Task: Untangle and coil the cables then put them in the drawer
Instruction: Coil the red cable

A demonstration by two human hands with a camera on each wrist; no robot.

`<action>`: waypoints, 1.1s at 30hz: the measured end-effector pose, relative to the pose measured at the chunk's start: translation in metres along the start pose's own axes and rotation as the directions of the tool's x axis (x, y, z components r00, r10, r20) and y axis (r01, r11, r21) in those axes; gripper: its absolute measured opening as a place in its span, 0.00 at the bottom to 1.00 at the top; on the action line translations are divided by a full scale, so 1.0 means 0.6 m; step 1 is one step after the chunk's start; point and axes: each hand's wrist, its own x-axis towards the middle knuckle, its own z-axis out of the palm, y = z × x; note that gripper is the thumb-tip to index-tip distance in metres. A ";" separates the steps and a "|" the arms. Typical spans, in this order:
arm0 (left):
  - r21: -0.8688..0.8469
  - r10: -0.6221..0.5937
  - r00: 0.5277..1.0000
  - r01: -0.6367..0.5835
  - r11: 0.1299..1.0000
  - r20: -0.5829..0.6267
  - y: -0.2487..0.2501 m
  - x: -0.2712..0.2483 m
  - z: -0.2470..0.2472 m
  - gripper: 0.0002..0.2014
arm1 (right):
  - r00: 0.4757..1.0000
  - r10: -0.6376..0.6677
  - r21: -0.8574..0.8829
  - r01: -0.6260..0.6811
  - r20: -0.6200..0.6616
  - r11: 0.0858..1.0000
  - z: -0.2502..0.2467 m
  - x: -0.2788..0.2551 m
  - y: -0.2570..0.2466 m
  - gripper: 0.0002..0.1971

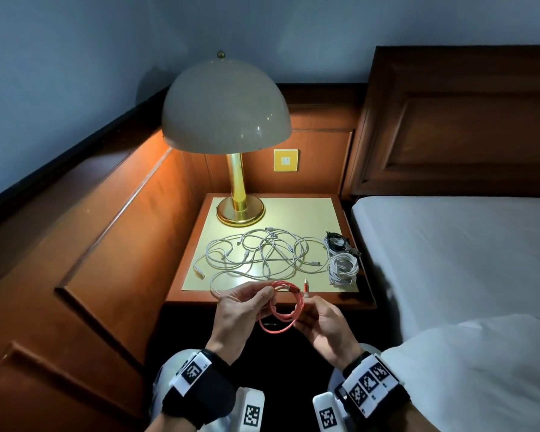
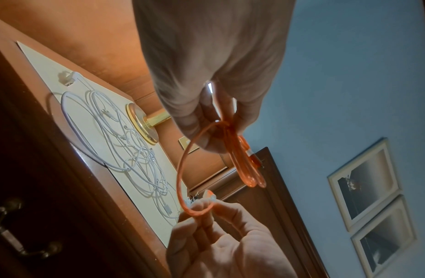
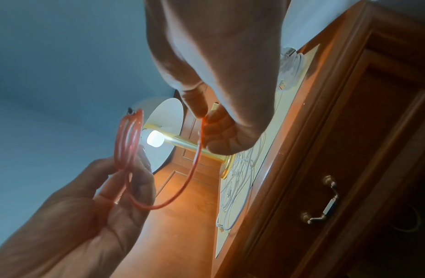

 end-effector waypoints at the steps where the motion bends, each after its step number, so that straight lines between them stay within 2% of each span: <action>1: 0.005 0.002 1.000 -0.002 1.000 -0.004 -0.001 0.001 -0.002 0.07 | 1.000 -0.005 0.013 0.005 0.016 1.000 0.001 -0.002 -0.004 0.06; 5: 0.036 -0.001 1.000 0.001 0.999 -0.012 -0.004 0.005 -0.010 0.07 | 0.998 -0.019 -0.009 0.019 0.063 1.000 0.002 -0.015 -0.014 0.02; 12: 0.040 0.010 1.000 -0.009 0.999 -0.027 -0.007 0.008 -0.012 0.07 | 0.981 -0.079 -0.094 0.097 0.177 0.991 -0.001 -0.036 -0.019 0.19; 15: 0.044 0.020 0.999 -0.019 0.999 -0.030 -0.007 0.010 -0.010 0.06 | 0.971 -0.113 -0.146 0.145 0.212 0.979 -0.002 -0.042 -0.019 0.13; 21: 0.035 0.006 0.998 -0.004 0.999 -0.061 -0.016 0.012 -0.006 0.05 | 0.961 -0.062 -0.353 0.159 0.270 0.922 0.005 -0.060 -0.033 0.15; 25: 0.074 0.019 0.999 -0.016 0.997 -0.043 -0.021 0.006 -0.008 0.06 | 0.932 -0.080 -0.423 0.236 0.354 0.875 0.010 -0.069 -0.047 0.10; 29: 0.141 0.028 0.999 -0.030 0.990 0.019 -0.021 -0.003 -0.012 0.06 | 0.926 -0.170 -0.483 0.326 0.338 0.813 0.023 -0.071 -0.053 0.08; 33: 0.113 0.012 0.998 -0.018 0.993 0.055 -0.016 -0.006 -0.007 0.10 | 0.944 -0.211 -0.404 0.301 0.252 0.864 0.032 -0.060 -0.044 0.10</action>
